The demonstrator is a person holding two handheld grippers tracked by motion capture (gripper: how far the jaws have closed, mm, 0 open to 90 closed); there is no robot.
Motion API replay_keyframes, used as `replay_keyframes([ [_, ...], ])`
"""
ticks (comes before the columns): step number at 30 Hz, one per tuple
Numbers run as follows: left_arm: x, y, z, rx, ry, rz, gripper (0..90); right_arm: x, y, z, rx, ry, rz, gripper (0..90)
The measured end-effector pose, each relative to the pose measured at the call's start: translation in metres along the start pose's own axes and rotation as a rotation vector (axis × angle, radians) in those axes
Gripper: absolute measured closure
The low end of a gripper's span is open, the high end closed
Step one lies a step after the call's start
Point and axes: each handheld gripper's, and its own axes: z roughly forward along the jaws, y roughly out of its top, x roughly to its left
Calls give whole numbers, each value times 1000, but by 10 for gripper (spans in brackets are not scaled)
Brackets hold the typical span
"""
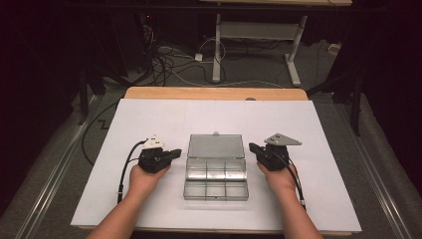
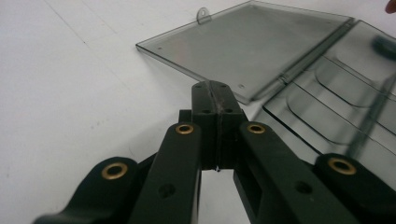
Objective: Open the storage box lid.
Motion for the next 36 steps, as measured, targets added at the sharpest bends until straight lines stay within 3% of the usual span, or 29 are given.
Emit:
replay_keyframes([
  [8,-16,-23,-24,-21,-17,57,877,11,-23,-24,-29,22,0,900],
  [13,-17,-38,-38,-36,-7,45,876,16,-40,-36,-22,26,5,900],
  [21,-19,-62,-53,-19,4,53,875,26,-59,-64,-21,20,-48,900],
  [24,-22,-59,-52,-30,2,69,874,26,-63,-63,-29,11,-46,900],
  [28,-23,-58,-48,-7,20,103,825,26,-61,-57,-28,5,-53,900],
  [36,-19,-58,-49,-16,28,85,655,23,-60,-55,-27,-8,-50,799],
])
